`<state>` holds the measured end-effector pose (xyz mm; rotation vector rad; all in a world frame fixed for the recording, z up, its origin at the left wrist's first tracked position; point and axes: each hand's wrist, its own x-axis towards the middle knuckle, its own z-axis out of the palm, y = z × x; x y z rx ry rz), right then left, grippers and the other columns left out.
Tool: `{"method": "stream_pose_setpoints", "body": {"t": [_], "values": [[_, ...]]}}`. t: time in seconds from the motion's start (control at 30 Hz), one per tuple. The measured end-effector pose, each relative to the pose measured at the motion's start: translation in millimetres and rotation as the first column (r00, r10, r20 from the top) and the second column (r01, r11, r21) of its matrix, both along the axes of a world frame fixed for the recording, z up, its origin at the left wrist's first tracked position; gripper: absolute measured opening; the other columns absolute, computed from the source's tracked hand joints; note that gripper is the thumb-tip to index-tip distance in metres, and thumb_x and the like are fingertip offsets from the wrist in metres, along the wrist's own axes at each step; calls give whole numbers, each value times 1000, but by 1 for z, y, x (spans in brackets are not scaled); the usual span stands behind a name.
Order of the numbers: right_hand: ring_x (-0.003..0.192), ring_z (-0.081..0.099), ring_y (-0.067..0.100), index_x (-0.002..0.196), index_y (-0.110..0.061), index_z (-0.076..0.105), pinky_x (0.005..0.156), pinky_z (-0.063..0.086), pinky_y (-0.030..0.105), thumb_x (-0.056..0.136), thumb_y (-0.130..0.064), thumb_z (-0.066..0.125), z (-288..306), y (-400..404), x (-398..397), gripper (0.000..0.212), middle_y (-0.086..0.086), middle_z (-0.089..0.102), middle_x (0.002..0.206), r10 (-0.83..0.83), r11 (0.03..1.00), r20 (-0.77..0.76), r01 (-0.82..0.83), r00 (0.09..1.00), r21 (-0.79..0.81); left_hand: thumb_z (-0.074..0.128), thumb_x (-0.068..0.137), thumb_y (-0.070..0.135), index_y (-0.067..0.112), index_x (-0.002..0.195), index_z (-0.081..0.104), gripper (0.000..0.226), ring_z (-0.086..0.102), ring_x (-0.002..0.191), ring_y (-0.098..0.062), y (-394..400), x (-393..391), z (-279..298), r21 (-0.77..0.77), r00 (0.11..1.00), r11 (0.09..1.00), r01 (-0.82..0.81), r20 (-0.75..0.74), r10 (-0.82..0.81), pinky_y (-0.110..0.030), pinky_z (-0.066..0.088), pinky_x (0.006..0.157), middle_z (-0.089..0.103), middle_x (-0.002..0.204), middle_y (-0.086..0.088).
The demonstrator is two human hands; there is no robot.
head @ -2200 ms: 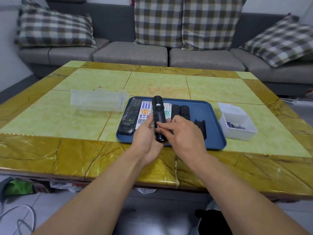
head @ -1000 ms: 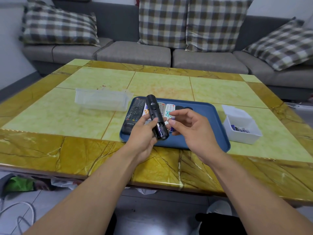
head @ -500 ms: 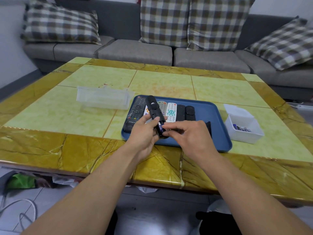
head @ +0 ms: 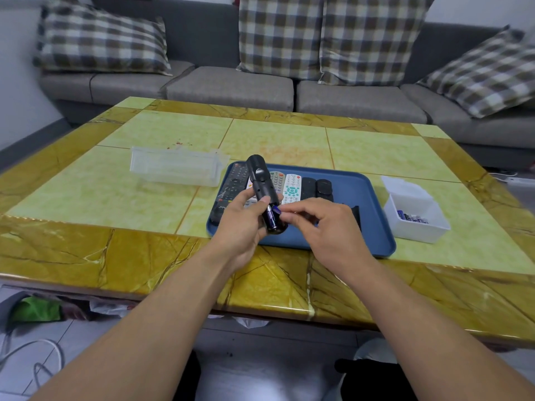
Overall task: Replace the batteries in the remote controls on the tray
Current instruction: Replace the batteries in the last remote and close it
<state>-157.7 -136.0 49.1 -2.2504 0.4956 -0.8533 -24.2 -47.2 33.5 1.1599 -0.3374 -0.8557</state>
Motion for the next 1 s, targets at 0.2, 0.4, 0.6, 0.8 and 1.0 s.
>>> {"method": "stream_pose_setpoints", "body": {"t": [0.2, 0.4, 0.6, 0.8, 1.0], "values": [[86, 65, 7, 102, -22, 67, 76, 53, 30, 100, -29, 57, 3, 1, 3, 12, -12, 70, 92, -16, 996, -10, 17, 1000, 91, 53, 103, 7, 7, 129, 58, 27, 74, 90, -25, -2, -11, -4, 34, 998, 998, 57, 0, -57, -38, 63, 73, 72, 114, -20], [66, 60, 7, 92, -27, 66, 66, 53, 36, 98, -35, 61, 11, 1, 2, 10, -11, 66, 72, -5, 966, -68, 22, 998, 256, 51, 104, 6, 3, 132, 53, 29, 75, 88, -26, -4, -5, -3, 27, 998, 999, -36, -59, 37, -39, 64, 74, 72, 119, -20], [55, 55, 5, 83, -28, 75, 57, 51, 32, 75, -32, 86, 5, 2, 1, 14, -9, 68, 66, -88, 949, -66, 104, 994, 296, 53, 103, 7, 5, 128, 57, 25, 72, 84, -26, -4, -6, -2, 31, 997, 999, -28, -65, 30, -39, 63, 70, 74, 114, -17], [72, 64, 4, 86, -30, 75, 57, 47, 15, 83, -28, 79, 6, 5, 1, 5, -15, 71, 76, -80, 969, -103, 102, 991, 224, 54, 103, 6, 6, 126, 59, 24, 73, 78, -21, -6, -9, -3, 43, 999, 999, -10, -52, 12, -36, 63, 67, 77, 103, -11], [86, 55, -3, 119, -28, 70, 71, 36, 6, 101, -22, 55, 2, 6, 3, 24, -20, 61, 98, -19, 998, -279, 36, 960, 56, 54, 103, 7, 7, 129, 57, 26, 73, 89, -26, -5, -6, -5, 77, 996, 995, -69, -43, 73, -41, 64, 73, 74, 111, -17]]}}
